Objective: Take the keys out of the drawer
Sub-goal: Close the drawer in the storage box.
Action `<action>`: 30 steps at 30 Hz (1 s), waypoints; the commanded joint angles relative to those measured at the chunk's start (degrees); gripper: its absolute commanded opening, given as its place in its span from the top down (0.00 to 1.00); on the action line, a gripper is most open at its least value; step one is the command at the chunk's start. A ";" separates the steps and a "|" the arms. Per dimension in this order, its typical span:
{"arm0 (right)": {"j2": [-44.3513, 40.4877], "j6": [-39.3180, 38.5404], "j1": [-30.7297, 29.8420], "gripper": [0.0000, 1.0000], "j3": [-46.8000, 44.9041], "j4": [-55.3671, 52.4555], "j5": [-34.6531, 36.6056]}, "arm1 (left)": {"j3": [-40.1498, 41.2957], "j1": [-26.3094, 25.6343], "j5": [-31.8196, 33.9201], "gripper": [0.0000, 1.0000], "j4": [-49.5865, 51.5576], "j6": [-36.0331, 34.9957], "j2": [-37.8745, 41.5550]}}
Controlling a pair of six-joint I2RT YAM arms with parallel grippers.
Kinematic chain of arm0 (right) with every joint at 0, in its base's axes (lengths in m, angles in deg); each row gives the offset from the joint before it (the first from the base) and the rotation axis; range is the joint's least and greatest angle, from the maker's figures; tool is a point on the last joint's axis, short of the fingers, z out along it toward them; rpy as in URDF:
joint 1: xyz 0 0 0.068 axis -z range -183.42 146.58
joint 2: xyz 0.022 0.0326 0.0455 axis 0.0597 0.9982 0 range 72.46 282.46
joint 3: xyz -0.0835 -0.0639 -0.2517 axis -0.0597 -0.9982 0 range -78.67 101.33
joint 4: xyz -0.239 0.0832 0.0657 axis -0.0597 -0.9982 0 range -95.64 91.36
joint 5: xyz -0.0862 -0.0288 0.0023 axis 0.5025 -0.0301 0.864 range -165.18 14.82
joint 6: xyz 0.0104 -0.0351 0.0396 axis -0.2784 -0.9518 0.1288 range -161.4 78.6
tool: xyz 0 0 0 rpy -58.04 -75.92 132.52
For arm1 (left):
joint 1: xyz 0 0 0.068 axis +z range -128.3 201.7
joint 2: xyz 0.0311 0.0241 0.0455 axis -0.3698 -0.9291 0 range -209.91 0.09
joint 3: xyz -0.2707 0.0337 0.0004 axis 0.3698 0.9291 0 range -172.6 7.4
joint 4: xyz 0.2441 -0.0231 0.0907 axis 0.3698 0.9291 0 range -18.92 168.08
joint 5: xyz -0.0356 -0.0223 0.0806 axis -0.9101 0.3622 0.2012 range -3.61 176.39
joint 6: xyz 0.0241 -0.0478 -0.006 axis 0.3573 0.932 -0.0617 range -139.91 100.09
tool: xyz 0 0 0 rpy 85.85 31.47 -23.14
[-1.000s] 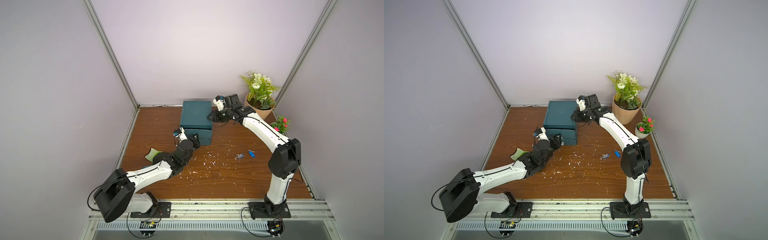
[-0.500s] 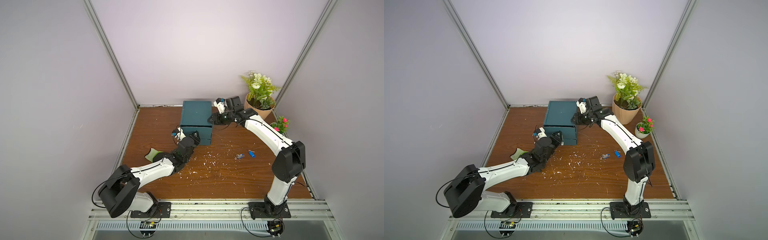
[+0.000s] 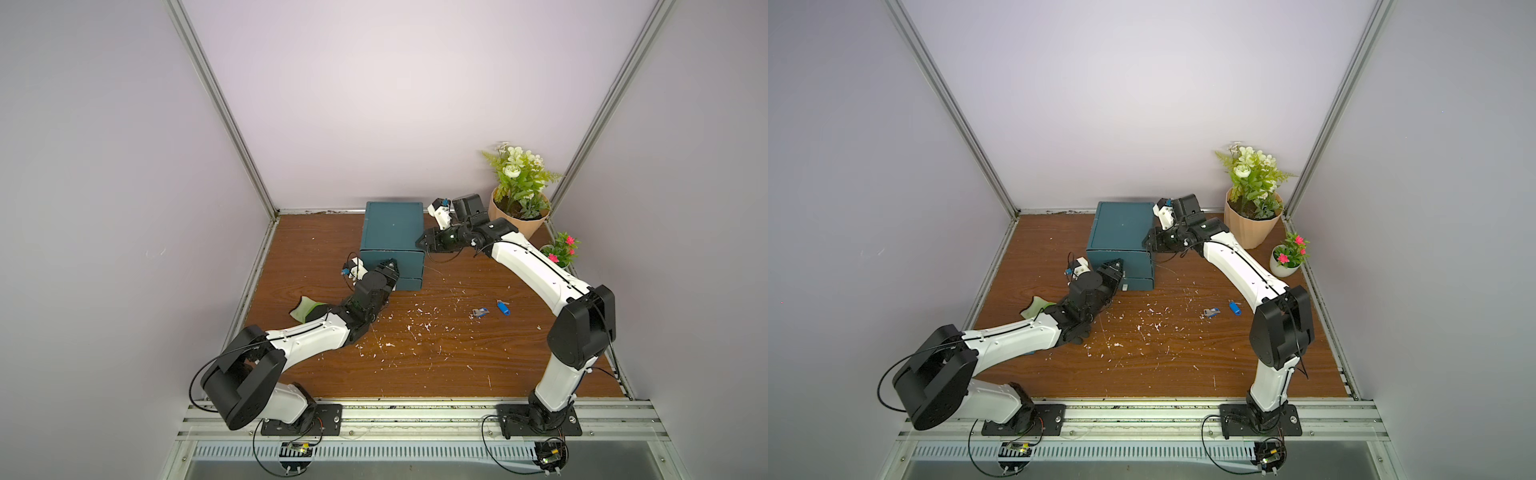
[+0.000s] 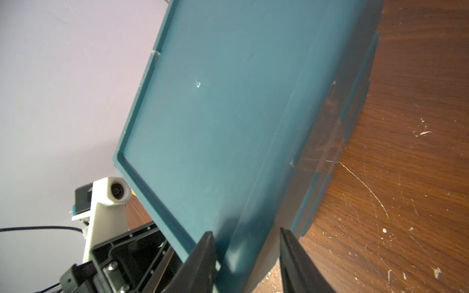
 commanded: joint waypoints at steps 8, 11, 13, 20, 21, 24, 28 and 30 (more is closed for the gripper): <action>-1.49 -1.37 -0.13 0.56 -0.72 -4.30 1.12 | -1.78 3.94 -2.20 0.41 2.18 2.46 -3.23; -1.24 -1.44 -0.14 0.56 -0.35 -4.38 0.86 | -1.37 3.92 -4.65 0.40 2.53 3.02 -2.57; -1.27 -1.42 -0.02 0.56 -0.06 -4.43 0.58 | -0.54 3.90 -6.88 0.39 3.49 3.92 -1.23; -1.47 -1.74 -0.08 0.56 0.95 -4.12 -0.10 | 5.65 3.00 -6.86 0.38 5.58 7.55 7.22; -1.38 -1.81 0.01 0.56 1.21 -4.03 -0.32 | 6.33 2.90 -6.81 0.38 6.13 7.76 8.02; -0.90 -1.95 0.18 0.56 2.06 -4.21 -0.76 | 8.53 2.80 -6.51 0.38 6.47 9.85 9.55; -0.15 -2.30 0.45 0.56 2.97 -4.69 -1.20 | 11.14 2.89 -5.01 0.45 3.91 12.08 9.66; 0.13 -2.35 0.62 0.56 3.10 -4.69 -1.37 | 11.50 2.88 -4.66 0.48 1.50 12.55 8.59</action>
